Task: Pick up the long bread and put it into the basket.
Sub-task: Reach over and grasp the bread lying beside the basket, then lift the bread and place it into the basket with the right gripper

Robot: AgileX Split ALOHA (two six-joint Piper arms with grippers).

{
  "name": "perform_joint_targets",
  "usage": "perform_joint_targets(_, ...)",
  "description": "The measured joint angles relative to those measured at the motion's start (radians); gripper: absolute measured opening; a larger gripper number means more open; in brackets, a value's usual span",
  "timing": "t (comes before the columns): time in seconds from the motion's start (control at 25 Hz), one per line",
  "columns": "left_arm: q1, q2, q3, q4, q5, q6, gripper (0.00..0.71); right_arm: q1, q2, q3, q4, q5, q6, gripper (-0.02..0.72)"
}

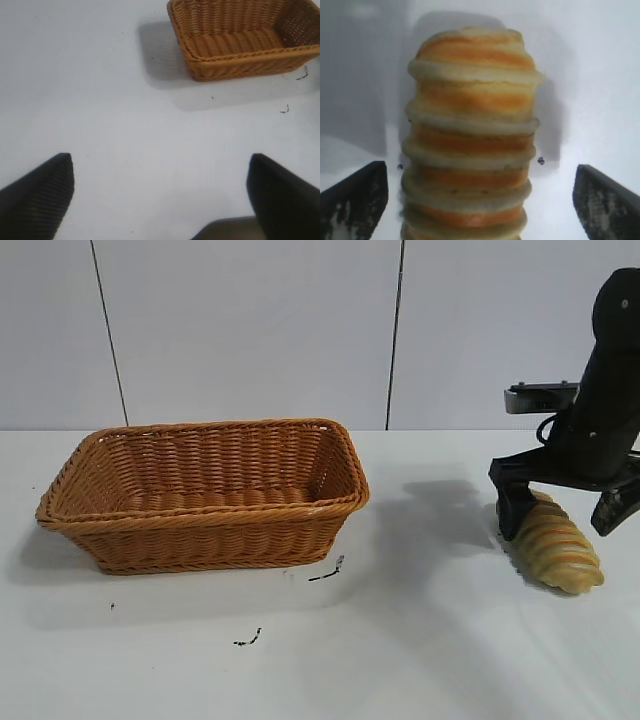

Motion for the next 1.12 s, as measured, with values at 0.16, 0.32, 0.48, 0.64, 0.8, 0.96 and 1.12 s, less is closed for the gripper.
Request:
perform_joint_targets(0.16,0.000,0.000,0.000,0.000,0.000,0.000,0.692,0.000,0.000,0.000,0.000,0.003,0.000,0.652)
perform_joint_targets(0.32,0.000,0.000,0.000,0.000,0.000,0.000,0.692,0.000,0.000,0.000,0.002,0.029,0.000,0.309)
perform_joint_targets(0.48,0.000,0.000,0.000,0.000,0.000,0.000,0.692,0.000,-0.006,-0.003,0.002,0.050,0.000,0.120)
perform_joint_targets(0.64,0.000,0.000,0.000,0.000,0.000,0.000,0.692,0.000,-0.065,-0.003,0.000,0.071,-0.012,0.120)
perform_joint_targets(0.8,0.000,0.000,0.000,0.000,0.000,0.000,0.692,0.000,-0.187,-0.003,0.000,0.104,-0.019,0.118)
perform_joint_targets(0.96,0.000,0.000,0.000,0.000,0.000,0.000,0.692,0.000,-0.267,-0.059,0.000,0.210,-0.020,0.118)
perform_joint_targets(1.12,0.000,0.000,0.000,0.000,0.000,0.000,0.692,0.000,-0.265,-0.230,0.012,0.348,-0.024,0.118)
